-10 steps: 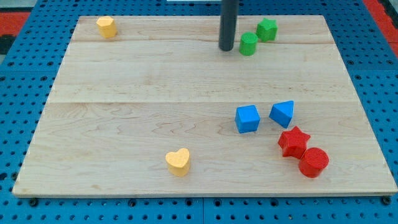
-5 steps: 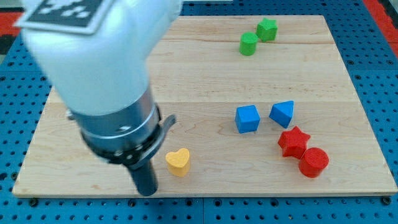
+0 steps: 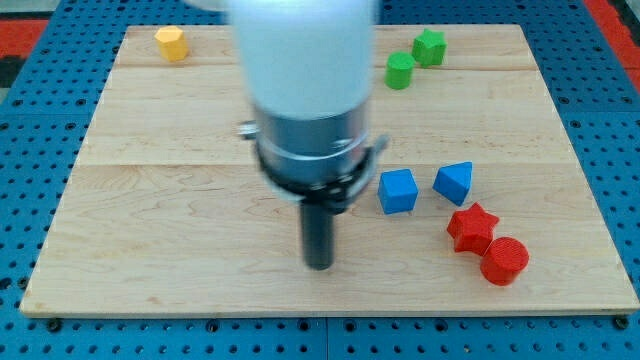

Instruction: Push the yellow heart closer to the green circle

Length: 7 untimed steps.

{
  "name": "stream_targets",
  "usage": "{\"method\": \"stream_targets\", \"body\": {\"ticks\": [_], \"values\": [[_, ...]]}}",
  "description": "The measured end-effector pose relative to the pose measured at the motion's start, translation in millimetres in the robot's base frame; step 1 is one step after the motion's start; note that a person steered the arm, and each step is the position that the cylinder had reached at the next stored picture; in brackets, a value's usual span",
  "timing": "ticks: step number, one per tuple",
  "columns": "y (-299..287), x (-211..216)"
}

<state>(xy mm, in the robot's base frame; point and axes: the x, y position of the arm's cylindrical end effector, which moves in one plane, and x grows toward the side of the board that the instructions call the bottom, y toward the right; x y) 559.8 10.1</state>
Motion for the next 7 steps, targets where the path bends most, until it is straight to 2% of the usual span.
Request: {"method": "stream_targets", "body": {"ticks": [2,3,4,6,7], "values": [[-17,-85],[-12,-58],[-51,-58],[-44,-150],[-45,-141]]}}
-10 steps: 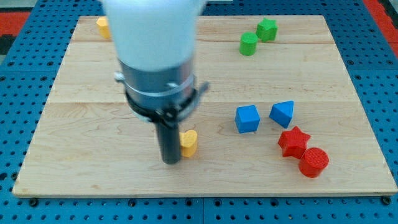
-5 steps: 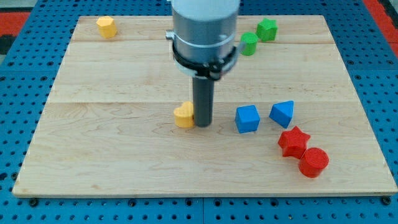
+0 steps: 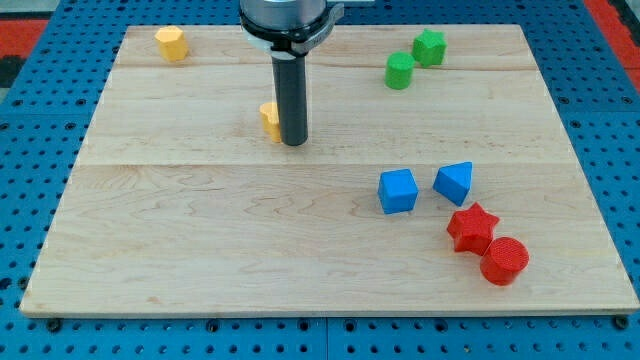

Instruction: Push the yellow heart closer to the green circle

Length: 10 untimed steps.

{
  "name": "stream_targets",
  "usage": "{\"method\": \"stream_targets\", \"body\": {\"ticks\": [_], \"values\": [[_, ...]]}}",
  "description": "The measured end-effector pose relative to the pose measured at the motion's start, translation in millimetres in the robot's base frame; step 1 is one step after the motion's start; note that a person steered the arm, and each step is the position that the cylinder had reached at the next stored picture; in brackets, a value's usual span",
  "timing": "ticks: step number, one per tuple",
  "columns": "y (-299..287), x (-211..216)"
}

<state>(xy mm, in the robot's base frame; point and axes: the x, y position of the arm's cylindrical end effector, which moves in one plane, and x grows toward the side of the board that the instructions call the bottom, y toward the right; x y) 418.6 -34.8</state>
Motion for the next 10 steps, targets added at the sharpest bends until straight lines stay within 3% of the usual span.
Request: {"method": "stream_targets", "body": {"ticks": [1,3,5,6,8,9,10], "values": [[-19,17],[7,-54],[-54,-53],[-51,-84],[50,-131],[-11,-130],[-36,-132]]}}
